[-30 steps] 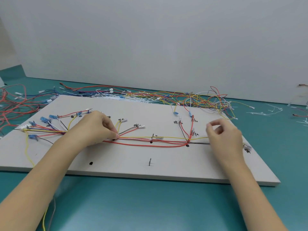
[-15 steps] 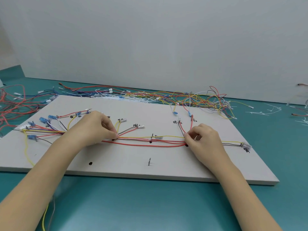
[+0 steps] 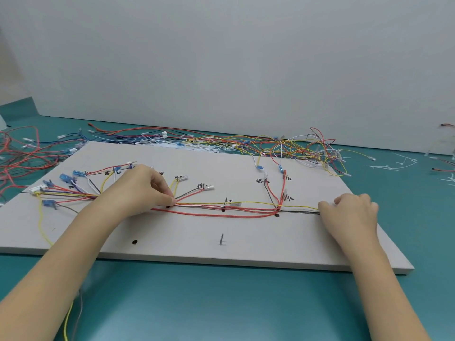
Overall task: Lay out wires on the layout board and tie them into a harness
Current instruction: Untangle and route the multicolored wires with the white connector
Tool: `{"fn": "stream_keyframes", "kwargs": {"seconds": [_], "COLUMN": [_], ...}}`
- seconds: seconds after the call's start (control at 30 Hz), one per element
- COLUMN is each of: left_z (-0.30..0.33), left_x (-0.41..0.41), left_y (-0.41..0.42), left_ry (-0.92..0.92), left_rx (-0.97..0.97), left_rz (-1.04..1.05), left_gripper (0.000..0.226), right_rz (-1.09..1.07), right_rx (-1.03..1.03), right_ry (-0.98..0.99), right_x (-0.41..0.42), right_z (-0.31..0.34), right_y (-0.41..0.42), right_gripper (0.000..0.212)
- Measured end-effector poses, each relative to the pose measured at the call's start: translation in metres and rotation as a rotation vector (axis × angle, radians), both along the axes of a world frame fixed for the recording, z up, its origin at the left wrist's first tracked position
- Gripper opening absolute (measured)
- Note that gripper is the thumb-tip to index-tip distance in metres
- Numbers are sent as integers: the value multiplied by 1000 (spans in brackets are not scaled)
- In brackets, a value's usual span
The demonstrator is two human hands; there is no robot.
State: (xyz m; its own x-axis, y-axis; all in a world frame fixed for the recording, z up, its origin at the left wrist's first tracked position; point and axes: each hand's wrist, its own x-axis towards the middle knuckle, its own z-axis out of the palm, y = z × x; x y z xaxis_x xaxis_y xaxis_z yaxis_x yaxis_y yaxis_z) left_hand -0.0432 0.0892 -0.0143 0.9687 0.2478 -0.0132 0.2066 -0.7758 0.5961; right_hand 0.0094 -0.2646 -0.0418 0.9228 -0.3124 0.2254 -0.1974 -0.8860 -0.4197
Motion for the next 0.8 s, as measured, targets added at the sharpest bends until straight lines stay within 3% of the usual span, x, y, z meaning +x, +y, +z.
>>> {"fn": "stream_keyframes", "kwargs": {"seconds": [0.3, 0.8], "left_z": [-1, 0], "left_x": [1, 0], "left_y": [2, 1], "left_ry": [1, 5], "left_rx": [-10, -3], "left_rz": [-7, -8], "left_gripper": [13, 12], "right_rz": [-18, 6], "right_rx": [-24, -51], "right_ry": [74, 31], "right_x": [-4, -4], "right_z": [2, 2], "right_y": [4, 5], "right_gripper": [35, 40]}}
